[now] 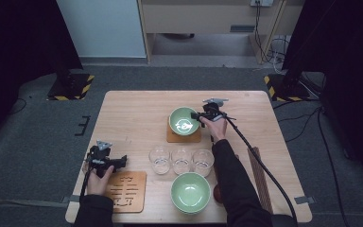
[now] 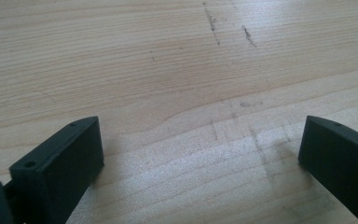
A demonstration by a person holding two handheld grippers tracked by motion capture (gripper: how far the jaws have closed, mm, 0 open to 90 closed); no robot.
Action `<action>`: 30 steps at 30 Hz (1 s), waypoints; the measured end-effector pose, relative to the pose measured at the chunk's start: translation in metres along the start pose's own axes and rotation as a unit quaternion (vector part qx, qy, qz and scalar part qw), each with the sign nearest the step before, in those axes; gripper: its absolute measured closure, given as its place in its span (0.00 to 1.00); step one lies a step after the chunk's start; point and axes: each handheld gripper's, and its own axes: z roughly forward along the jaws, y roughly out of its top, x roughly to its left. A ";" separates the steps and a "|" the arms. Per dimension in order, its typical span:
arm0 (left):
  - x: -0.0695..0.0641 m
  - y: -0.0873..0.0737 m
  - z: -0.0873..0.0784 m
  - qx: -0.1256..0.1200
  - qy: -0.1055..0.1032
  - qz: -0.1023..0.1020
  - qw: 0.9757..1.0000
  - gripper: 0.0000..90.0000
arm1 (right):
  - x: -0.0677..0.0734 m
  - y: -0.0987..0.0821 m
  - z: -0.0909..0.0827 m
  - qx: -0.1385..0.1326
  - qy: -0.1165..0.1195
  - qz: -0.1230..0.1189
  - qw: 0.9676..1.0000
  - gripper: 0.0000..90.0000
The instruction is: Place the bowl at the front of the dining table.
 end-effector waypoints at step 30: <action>0.000 0.000 0.000 0.000 0.000 0.000 1.000 0.00 | -0.007 0.005 -0.026 -0.068 -0.023 -0.013 0.997 0.68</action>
